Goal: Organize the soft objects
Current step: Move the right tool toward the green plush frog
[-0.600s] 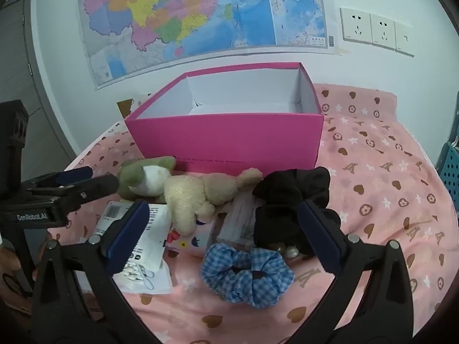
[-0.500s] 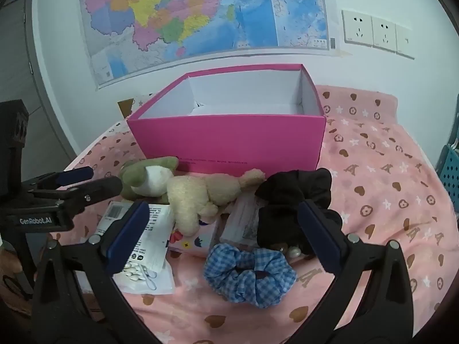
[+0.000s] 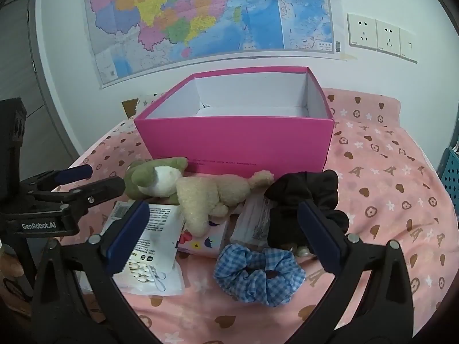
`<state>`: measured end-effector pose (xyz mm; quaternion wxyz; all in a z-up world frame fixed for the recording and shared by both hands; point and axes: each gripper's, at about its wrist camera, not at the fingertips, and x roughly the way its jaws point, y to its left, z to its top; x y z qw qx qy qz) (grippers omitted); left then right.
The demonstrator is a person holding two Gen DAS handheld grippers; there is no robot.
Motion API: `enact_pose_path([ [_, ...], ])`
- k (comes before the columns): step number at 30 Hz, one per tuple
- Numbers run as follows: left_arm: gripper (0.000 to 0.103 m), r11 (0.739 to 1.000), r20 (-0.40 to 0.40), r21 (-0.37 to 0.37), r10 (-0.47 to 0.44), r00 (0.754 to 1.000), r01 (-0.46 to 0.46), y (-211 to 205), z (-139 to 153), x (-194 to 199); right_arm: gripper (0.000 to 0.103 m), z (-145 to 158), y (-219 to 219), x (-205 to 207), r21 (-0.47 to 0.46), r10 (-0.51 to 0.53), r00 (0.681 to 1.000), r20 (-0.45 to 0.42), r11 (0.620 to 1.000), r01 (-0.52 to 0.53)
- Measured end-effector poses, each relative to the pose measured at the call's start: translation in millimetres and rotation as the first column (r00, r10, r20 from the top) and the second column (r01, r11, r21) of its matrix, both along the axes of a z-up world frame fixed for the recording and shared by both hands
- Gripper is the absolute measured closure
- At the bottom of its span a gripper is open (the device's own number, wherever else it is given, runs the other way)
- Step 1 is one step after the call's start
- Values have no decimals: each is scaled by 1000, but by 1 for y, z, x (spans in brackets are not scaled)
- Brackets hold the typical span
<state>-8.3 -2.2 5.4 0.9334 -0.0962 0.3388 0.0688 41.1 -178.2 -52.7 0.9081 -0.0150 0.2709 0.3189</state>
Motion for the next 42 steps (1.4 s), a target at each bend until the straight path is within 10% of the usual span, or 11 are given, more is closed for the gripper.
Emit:
enact_pose_path([
  [42, 0, 1000, -1, 11, 17, 1000, -17, 4, -1, -2, 0, -2, 8, 7, 38, 58, 998, -30, 998, -57],
])
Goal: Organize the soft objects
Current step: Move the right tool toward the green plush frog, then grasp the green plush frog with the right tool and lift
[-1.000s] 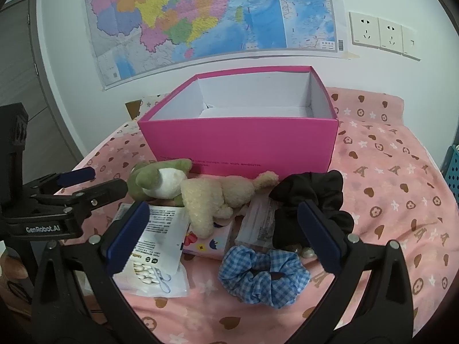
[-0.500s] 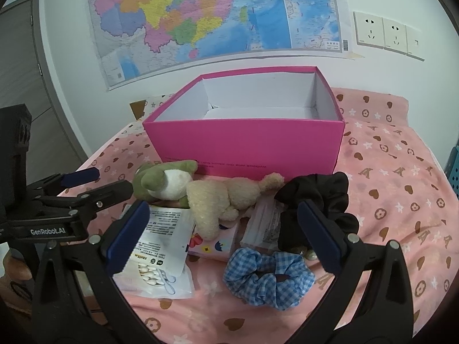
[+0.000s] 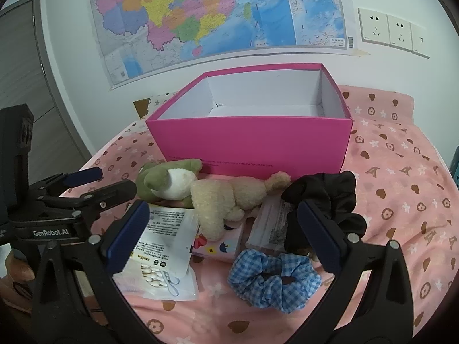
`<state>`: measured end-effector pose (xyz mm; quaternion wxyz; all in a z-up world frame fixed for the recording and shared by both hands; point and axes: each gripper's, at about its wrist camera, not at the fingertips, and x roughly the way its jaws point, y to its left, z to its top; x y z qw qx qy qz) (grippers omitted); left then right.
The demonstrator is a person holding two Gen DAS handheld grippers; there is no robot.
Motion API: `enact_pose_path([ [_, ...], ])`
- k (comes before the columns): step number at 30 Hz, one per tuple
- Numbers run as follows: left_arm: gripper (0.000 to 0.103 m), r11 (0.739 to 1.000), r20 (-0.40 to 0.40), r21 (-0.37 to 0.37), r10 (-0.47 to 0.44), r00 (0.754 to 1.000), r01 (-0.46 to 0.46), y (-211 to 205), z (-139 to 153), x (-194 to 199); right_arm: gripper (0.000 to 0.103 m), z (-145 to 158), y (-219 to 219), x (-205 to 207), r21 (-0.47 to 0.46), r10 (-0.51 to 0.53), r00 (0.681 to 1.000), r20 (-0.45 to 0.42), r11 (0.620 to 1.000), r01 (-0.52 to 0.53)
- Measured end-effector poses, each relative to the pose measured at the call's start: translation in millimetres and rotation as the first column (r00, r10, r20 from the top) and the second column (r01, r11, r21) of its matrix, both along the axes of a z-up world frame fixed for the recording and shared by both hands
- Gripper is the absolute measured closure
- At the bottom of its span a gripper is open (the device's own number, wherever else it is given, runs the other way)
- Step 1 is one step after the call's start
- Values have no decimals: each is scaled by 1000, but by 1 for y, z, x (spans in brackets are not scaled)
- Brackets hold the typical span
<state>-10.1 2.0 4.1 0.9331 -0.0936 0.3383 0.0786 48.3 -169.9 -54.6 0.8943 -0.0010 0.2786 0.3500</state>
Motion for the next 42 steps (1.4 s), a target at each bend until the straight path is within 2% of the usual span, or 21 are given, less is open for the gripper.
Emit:
enact_pose_path([
  [13, 0, 1000, -5, 3, 5, 1000, -5, 4, -3, 1, 0, -4, 6, 8, 7, 27, 999, -25, 1000, -27],
  [19, 0, 999, -23, -13, 36, 999, -36, 29, -11, 1, 0, -9, 18, 16, 4, 86, 994, -65, 996, -86],
  [22, 0, 997, -42, -69, 31, 999, -34, 49, -17, 4, 3, -10, 28, 22, 8, 125, 989, -80, 992, -125],
  [25, 1, 994, -56, -99, 28, 998, -34, 63, -23, 8, 10, -9, 40, 27, 6, 168, 982, -85, 986, -168],
  [28, 8, 992, -74, -126, -14, 997, 4, 69, -31, 14, 18, -8, 54, 32, -8, 213, 974, -82, 977, -214],
  [36, 11, 970, -115, -214, -137, 984, 110, 78, -51, 35, 19, -13, 88, 49, -32, 281, 953, -116, 958, -286],
  [40, 11, 963, -129, -216, -190, 973, 160, 75, -57, 43, 20, -16, 96, 58, -27, 300, 944, -134, 952, -306],
  [41, 14, 961, -132, -220, -198, 971, 166, 75, -58, 44, 27, -16, 97, 58, -24, 311, 940, -139, 948, -317],
  [42, 22, 955, -132, -235, -215, 968, 180, 74, -59, 46, 33, -17, 98, 59, -31, 308, 941, -139, 949, -315],
])
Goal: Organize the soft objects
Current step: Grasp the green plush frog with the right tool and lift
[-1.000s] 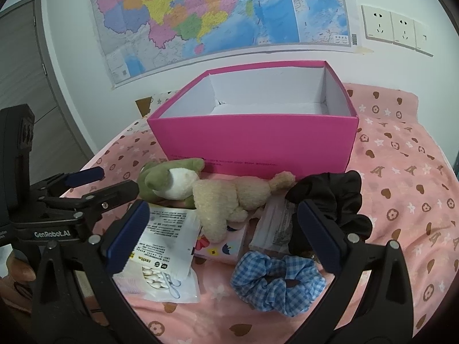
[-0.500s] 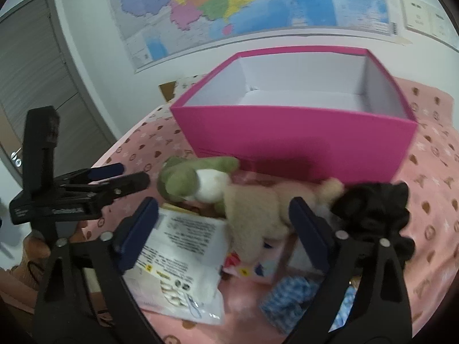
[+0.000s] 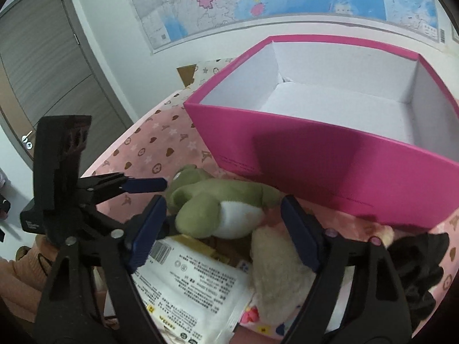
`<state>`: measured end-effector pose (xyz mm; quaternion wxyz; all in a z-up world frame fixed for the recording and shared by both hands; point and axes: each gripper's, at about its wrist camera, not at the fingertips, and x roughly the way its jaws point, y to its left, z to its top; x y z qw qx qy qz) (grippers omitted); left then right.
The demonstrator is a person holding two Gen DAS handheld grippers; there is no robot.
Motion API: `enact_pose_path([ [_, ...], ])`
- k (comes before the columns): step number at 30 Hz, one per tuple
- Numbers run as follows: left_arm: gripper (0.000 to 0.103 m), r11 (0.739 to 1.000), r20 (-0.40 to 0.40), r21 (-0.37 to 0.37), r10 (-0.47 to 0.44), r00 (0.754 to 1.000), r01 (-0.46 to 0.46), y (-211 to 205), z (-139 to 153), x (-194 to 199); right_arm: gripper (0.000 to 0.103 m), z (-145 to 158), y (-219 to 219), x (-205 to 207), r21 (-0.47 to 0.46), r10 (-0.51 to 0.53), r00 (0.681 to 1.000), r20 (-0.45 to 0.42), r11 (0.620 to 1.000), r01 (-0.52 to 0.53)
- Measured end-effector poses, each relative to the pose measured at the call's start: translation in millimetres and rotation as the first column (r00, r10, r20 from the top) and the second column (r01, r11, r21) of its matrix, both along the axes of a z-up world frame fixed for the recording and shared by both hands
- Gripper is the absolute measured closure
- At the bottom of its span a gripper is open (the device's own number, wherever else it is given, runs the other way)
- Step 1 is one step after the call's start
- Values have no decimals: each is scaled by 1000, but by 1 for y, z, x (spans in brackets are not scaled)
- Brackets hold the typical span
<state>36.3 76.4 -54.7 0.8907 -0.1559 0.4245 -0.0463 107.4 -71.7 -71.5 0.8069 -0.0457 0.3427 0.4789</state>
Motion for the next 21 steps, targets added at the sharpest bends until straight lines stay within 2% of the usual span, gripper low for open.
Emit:
enact_pose_path([
  [1, 25, 999, -5, -26, -22, 1000, 22, 0, -1, 2, 35, -1, 0, 1, -10, -10, 1000, 6, 1000, 10],
  [3, 27, 1000, -2, -14, -20, 1000, 20, -2, 0, 3, 40, -2, -1, 4, -5, -8, 1000, -6, 1000, 8],
  [10, 30, 1000, 43, -13, -8, 999, 9, -3, 20, -7, 43, 8, -7, -3, 32, 5, 1000, 15, 999, -6],
  [17, 30, 999, 165, 41, -25, 986, 19, -14, 70, -20, 43, 49, -25, -16, 106, 14, 996, 86, 994, -23],
  [21, 30, 994, 247, 109, -52, 967, 26, -24, 107, -13, 43, 77, -38, -12, 169, -3, 992, 125, 985, -19],
])
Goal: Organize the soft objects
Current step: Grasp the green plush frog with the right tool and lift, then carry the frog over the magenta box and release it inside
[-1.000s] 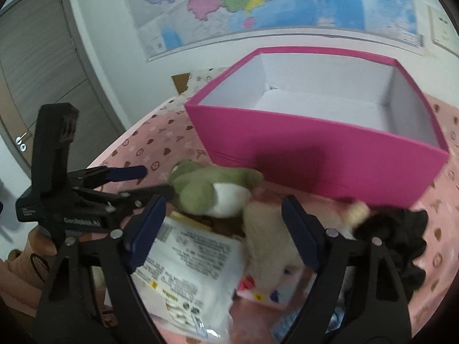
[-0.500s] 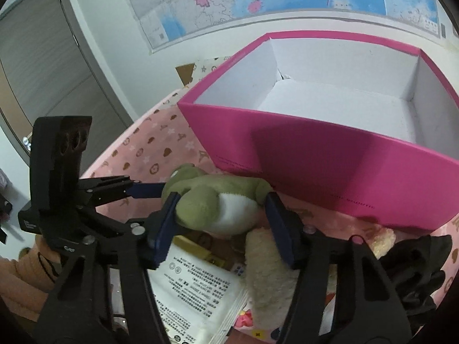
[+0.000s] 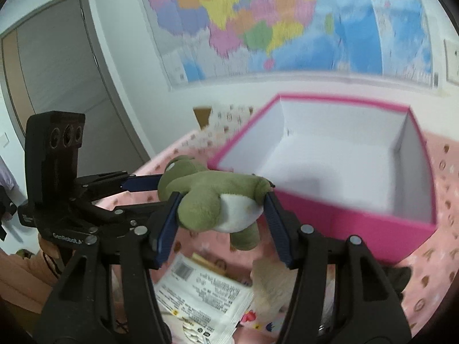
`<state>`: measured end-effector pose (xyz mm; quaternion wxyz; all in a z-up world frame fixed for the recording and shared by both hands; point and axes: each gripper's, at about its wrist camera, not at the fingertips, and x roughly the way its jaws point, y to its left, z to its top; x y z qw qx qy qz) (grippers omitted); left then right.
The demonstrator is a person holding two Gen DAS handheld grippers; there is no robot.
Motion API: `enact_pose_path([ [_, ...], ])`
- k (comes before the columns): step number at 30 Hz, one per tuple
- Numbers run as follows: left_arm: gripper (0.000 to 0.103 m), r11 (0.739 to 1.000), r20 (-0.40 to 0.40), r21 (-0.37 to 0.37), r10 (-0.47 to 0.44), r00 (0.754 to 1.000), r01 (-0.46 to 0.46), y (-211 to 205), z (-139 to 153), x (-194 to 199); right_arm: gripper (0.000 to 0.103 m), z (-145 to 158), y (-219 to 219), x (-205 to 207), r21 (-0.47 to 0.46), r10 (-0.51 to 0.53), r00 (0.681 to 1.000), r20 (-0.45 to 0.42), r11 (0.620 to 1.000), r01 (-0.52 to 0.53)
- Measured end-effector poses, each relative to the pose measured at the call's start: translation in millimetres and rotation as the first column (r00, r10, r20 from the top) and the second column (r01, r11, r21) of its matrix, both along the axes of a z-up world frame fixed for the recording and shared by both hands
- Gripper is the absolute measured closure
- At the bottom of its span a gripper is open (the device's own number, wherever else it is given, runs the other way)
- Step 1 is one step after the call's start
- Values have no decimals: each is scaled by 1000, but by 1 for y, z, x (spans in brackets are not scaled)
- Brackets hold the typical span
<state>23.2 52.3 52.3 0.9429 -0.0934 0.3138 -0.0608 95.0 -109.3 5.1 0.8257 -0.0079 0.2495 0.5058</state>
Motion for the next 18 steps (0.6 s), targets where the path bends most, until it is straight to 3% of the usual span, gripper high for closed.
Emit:
enact_pose_path([
  [4, 30, 998, 43, 62, -4, 999, 1, -6, 21, 18, 43, 18, -3, 16, 25, -26, 999, 31, 999, 25],
  [8, 30, 995, 52, 103, -2, 999, -3, -7, 29, 46, 43, 21, -1, 45, 28, -52, 999, 8, 998, 52],
  [18, 30, 986, -62, 165, 32, 998, -22, -5, -4, 95, 43, -15, 14, 102, -38, -66, 989, -129, 997, 62],
])
